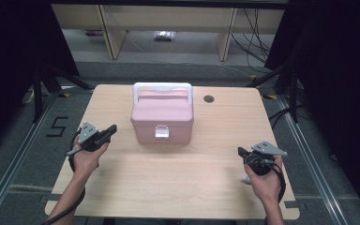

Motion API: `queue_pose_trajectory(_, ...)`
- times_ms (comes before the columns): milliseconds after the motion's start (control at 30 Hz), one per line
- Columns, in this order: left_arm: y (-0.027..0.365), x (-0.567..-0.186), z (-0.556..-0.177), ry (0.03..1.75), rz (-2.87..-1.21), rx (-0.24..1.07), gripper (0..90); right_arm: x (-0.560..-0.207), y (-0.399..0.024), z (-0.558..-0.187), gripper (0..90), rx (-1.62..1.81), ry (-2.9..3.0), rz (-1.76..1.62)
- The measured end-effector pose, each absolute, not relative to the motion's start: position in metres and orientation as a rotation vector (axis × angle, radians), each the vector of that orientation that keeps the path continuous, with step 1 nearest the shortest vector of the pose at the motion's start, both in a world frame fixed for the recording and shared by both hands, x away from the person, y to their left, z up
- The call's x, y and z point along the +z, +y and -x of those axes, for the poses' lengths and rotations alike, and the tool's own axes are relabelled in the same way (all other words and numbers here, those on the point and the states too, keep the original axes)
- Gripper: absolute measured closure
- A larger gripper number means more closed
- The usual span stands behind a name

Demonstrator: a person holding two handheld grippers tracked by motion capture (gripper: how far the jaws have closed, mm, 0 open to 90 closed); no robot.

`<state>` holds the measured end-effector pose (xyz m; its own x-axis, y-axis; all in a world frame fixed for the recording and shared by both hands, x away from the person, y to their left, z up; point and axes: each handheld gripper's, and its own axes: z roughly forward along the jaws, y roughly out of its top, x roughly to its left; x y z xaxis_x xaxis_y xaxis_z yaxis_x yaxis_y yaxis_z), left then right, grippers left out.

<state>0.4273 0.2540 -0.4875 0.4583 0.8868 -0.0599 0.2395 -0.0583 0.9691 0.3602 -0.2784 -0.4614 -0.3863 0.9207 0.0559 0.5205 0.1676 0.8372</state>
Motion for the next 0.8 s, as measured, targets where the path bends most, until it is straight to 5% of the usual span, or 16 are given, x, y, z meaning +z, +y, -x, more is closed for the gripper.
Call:
queue_pose_trajectory(433, 0.231, -0.468, -0.496, 0.934, -1.644, 0.688, 89.8, -0.464, -0.271, -0.362, 90.0, 1.147, 1.997, -1.366)
queue_pose_trajectory(800, 0.214, -0.470, -0.512, 0.915, -1.689, 0.659, 89.8, -0.460, -0.281, -0.364, 90.0, 1.105, 2.010, -1.294)
